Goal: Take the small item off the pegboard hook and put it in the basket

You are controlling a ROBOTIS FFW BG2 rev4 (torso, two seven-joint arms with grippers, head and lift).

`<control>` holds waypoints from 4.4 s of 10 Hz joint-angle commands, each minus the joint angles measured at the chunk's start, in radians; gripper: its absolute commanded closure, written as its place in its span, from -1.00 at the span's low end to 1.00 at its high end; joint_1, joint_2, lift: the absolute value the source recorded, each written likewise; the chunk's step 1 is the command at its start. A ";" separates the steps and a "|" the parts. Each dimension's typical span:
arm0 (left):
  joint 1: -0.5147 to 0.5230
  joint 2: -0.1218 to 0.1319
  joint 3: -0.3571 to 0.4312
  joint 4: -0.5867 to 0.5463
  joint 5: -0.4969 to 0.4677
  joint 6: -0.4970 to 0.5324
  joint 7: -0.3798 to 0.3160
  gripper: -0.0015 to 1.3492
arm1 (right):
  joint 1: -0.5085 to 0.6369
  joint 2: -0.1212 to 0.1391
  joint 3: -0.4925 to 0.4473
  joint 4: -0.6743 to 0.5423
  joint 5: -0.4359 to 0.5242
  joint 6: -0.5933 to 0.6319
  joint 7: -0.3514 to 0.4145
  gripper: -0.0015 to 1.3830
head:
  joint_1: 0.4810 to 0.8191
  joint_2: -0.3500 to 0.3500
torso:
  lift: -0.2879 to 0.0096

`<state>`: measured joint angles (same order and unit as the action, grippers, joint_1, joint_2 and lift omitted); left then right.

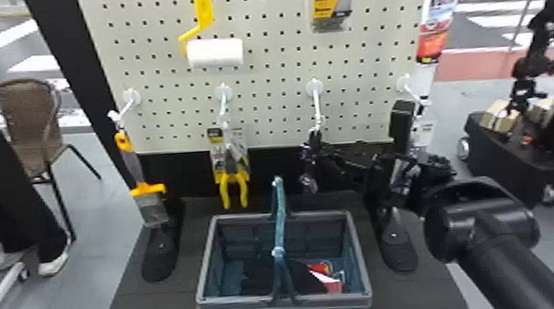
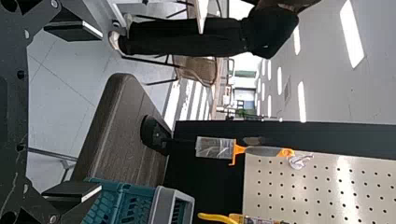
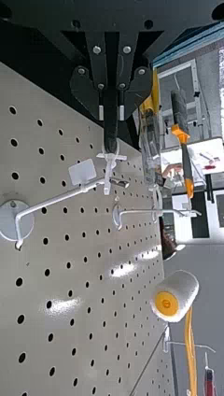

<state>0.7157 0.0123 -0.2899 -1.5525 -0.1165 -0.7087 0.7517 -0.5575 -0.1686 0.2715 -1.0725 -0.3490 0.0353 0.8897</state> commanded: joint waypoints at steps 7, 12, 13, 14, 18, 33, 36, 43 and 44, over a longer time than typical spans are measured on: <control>0.000 0.000 -0.003 0.000 0.003 0.002 0.000 -0.75 | 0.017 0.000 0.000 -0.031 -0.007 0.009 0.000 0.76 | -0.60 0.00 | 0.26; 0.000 0.002 -0.005 0.000 0.005 0.003 0.000 -0.75 | 0.083 -0.006 -0.038 -0.173 -0.004 0.038 -0.006 0.76 | -0.60 0.00 | 0.26; 0.000 0.002 -0.005 0.000 0.005 0.005 0.000 -0.75 | 0.120 -0.006 -0.060 -0.220 -0.004 0.046 -0.018 0.76 | -0.60 0.00 | 0.26; 0.000 0.002 -0.005 0.000 0.006 0.005 0.000 -0.75 | 0.154 -0.006 -0.078 -0.257 -0.005 0.051 -0.031 0.76 | -0.60 0.00 | 0.26; 0.000 0.002 -0.008 0.000 0.011 0.006 0.000 -0.75 | 0.305 0.009 -0.175 -0.370 -0.018 0.074 -0.054 0.76 | -0.60 0.00 | 0.26; -0.006 0.008 -0.014 0.000 0.031 0.018 -0.018 -0.75 | 0.360 0.058 -0.129 -0.176 -0.214 0.103 -0.104 0.76 | -0.60 0.00 | 0.26; -0.006 0.009 -0.015 0.002 0.034 0.018 -0.018 -0.75 | 0.356 0.057 -0.123 -0.168 -0.216 0.115 -0.104 0.76 | -0.60 0.00 | 0.26; -0.004 0.011 -0.015 0.002 0.035 0.015 -0.018 -0.75 | 0.358 0.052 -0.124 -0.168 -0.223 0.110 -0.104 -0.63 | -0.60 0.00 | 0.26; -0.004 0.011 -0.015 0.002 0.035 0.015 -0.018 -0.75 | 0.360 0.052 -0.124 -0.168 -0.222 0.109 -0.104 -0.62 | -0.60 0.00 | 0.26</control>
